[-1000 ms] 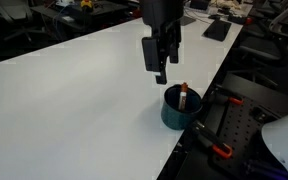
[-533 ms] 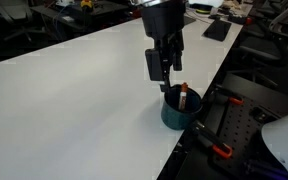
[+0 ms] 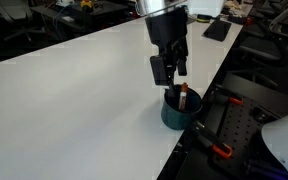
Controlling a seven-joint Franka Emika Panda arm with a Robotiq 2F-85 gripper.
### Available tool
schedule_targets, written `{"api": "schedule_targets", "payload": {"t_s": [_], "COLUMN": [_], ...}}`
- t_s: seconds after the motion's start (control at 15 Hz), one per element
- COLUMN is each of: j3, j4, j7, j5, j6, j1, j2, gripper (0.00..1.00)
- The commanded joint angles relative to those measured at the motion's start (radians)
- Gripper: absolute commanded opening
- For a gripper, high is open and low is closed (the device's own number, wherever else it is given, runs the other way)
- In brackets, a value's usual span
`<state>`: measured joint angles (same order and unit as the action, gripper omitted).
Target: Take the red marker out of the green mug.
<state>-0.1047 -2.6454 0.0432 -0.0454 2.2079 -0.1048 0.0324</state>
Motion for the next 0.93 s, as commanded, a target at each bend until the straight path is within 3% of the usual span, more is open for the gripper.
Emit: {"api": "schedule_targets", "payload": {"t_s": [0.0,0.87], "j3": [0.002,0.009], "j4": [-0.010,-0.050], "j7": [-0.001,0.087], "j5": [-0.026,0.049], "j6": [0.003,0.069], "j1": [0.002,0.009], "j2": [-0.024,-0.038], "gripper": [1.00,1.00]}}
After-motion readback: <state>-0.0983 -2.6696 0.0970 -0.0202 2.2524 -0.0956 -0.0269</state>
